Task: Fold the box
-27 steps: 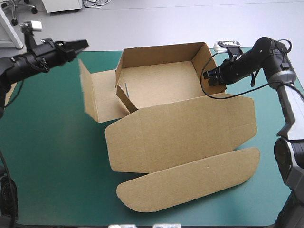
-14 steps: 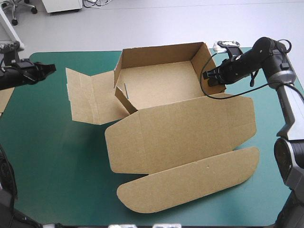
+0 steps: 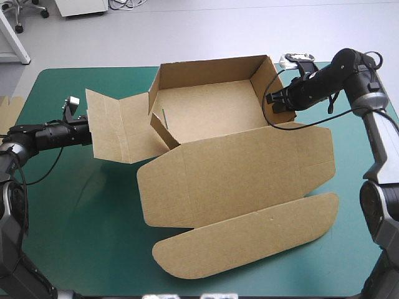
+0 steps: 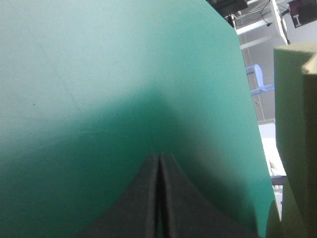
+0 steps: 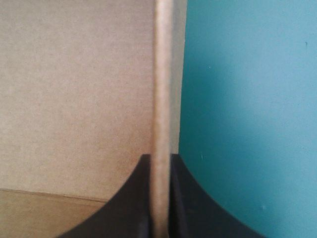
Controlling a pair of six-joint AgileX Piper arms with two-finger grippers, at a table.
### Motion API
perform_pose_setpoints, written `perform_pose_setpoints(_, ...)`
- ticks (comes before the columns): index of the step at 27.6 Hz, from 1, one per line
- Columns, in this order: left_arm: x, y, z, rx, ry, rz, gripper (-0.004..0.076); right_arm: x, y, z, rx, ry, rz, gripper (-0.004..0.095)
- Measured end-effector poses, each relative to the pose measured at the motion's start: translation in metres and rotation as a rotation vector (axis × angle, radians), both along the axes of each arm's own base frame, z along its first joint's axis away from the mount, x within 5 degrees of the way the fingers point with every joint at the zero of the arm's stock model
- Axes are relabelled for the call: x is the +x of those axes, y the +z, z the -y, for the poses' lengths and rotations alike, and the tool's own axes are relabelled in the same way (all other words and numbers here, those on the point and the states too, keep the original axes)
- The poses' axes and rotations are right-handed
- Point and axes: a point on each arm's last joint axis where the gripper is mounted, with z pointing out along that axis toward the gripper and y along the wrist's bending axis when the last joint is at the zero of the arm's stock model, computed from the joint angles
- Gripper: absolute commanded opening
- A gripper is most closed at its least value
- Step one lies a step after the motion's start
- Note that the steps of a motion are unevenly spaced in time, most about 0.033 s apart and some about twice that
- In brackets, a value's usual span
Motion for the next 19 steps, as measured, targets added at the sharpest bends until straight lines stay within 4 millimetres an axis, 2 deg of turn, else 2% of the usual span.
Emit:
perform_pose_setpoints(2, 0.001, 0.000, 0.004, -0.018, -0.009, 0.010, -0.0010, 0.000, 0.000, -0.001, 0.008, 0.001, -0.001, 0.0001)
perform_pose_setpoints(9, 0.005, 0.004, 0.046, -0.061, -0.101, 0.037, -0.0010, 0.000, 0.001, -0.001, 0.017, 0.002, -0.001, 0.0001)
perform_pose_setpoints(13, 0.005, 0.008, 0.061, -0.090, -0.120, 0.048, -0.0010, 0.000, 0.000, 0.000, 0.001, 0.000, 0.000, 0.0001)
perform_pose_setpoints(19, -0.004, 0.044, 0.066, -0.134, -0.101, 0.141, -0.0010, 0.000, 0.000, 0.000, 0.007, 0.000, 0.002, 0.0002)
